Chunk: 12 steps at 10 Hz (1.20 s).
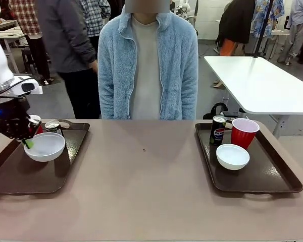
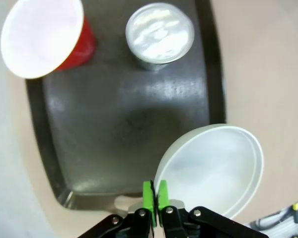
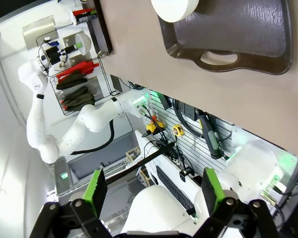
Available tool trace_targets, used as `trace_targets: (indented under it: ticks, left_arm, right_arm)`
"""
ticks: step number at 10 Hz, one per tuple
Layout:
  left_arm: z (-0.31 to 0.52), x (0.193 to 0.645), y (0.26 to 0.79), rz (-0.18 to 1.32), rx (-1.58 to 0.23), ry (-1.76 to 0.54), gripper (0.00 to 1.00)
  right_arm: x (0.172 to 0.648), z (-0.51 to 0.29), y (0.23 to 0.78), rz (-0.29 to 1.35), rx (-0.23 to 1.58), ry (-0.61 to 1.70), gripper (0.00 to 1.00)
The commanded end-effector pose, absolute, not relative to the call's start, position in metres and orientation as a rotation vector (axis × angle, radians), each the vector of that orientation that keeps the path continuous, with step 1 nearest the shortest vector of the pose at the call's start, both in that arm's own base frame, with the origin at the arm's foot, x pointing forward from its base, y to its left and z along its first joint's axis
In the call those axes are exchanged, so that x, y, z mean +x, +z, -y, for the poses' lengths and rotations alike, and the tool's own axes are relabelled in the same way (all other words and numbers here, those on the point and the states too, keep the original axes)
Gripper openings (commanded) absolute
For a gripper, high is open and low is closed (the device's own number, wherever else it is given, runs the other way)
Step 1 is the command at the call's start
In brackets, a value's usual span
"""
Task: Prepare tableware on both trays.
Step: Pick up a Picnic Bowl from the table and place it on a Handle tray.
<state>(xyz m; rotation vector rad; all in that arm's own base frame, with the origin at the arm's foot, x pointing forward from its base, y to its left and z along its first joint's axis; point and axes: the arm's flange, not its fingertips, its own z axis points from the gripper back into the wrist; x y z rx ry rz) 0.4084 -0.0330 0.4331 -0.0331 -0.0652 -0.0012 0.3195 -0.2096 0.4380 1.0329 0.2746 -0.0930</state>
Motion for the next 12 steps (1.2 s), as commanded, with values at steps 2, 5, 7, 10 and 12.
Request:
trace_targets:
  ticks: [2, 5, 7, 10, 12]
  left_arm:
    - [0.017, 0.42, 0.395, 0.014, -0.031, 0.017, 0.0]
    - [0.016, 0.434, 0.361, -0.045, -0.018, 0.023, 0.0]
    - [0.017, 0.436, 0.361, -0.038, -0.024, 0.022, 0.64]
    - [0.022, 0.437, 0.377, -0.018, -0.003, 0.017, 0.67]
    - [0.026, 0.443, 0.392, -0.012, 0.009, 0.015, 1.0]
  right_arm:
    - [0.319, 0.209, 0.439, -0.273, 1.04, -0.088, 1.0]
    - [0.319, 0.209, 0.439, -0.273, 1.04, -0.088, 1.0]
    - [0.319, 0.209, 0.439, -0.273, 1.04, -0.088, 1.0]
    - [0.319, 0.209, 0.439, -0.273, 1.04, -0.088, 1.0]
    - [0.319, 0.209, 0.439, -0.273, 1.04, -0.088, 1.0]
